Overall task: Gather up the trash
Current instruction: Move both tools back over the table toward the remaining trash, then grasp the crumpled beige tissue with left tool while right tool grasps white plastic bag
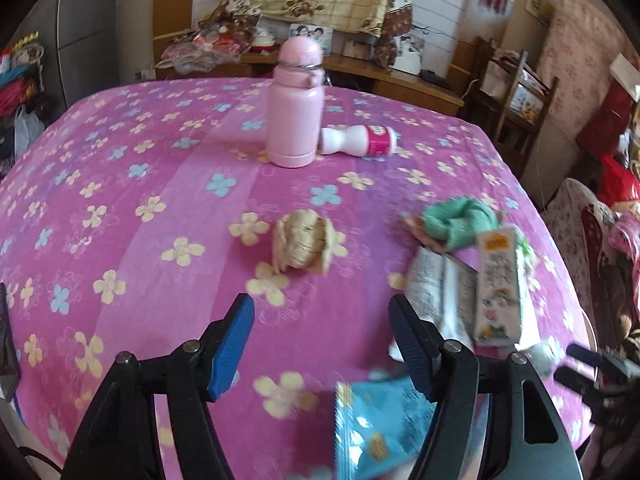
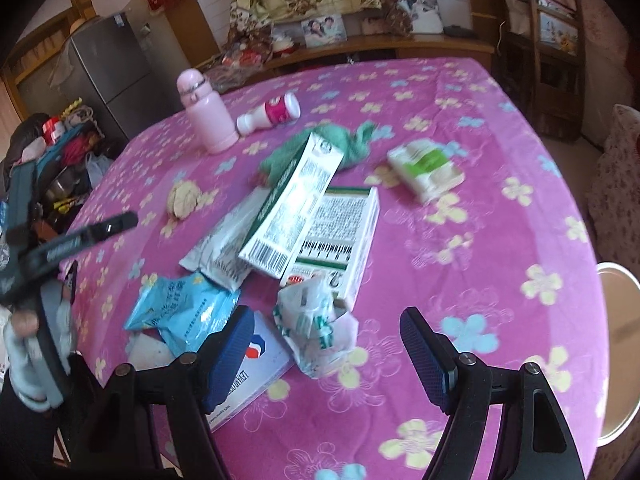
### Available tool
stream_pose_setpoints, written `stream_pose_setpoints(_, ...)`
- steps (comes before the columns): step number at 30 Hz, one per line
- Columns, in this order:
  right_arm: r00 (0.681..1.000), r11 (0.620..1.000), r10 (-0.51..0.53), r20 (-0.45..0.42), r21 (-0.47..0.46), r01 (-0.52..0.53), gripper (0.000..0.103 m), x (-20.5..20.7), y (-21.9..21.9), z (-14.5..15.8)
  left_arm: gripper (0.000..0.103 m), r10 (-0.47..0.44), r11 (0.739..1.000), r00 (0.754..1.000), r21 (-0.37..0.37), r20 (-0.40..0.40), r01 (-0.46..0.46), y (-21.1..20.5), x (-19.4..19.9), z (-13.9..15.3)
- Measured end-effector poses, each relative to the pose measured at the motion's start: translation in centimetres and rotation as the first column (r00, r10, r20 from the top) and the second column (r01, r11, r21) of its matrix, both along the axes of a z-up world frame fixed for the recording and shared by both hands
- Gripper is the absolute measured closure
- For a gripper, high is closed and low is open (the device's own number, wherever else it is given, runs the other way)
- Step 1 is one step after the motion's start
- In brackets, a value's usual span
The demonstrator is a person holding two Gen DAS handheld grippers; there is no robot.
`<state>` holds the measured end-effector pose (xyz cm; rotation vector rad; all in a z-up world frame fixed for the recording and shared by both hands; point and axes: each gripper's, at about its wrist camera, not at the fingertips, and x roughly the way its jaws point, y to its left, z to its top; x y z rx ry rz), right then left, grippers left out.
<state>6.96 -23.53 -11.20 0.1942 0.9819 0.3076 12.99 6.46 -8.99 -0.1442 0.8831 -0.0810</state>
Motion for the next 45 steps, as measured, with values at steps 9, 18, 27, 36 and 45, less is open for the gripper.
stream_pose_setpoints(9, 0.999, 1.0, 0.017, -0.033, 0.013, -0.016, 0.024, 0.7, 0.6, -1.6, 0.032, 0.014, 1.0, 0.999, -0.007, -0.029, -0.014, 0.1, 5.4, -2.6)
stream_pose_setpoints(18, 0.999, 1.0, 0.007, -0.039, 0.028, -0.006, 0.024, 1.3, 0.7, -2.5, 0.032, 0.03, 0.999, 0.998, 0.024, -0.046, -0.029, -0.3, 7.8, -4.2)
stream_pose_setpoints(27, 0.999, 0.999, -0.001, -0.037, 0.039, 0.002, 0.025, 1.4, 0.5, -3.1, 0.071, 0.018, 1.0, 0.995, 0.015, -0.095, -0.017, -0.5, 9.2, -5.6)
stream_pose_setpoints(36, 0.999, 0.997, 0.037, -0.012, 0.066, -0.036, 0.07, 0.7, 0.3, -3.2, 0.077, -0.054, 0.997, 0.993, -0.055, -0.103, 0.049, -0.6, 6.3, -4.2)
stream_pose_setpoints(45, 0.998, 0.996, -0.004, 0.057, 0.084, 0.0, 0.07, -0.6, -1.5, -0.2, 0.077, -0.16, 0.986, 0.985, -0.056, -0.061, 0.157, -3.7, 1.2, -0.5)
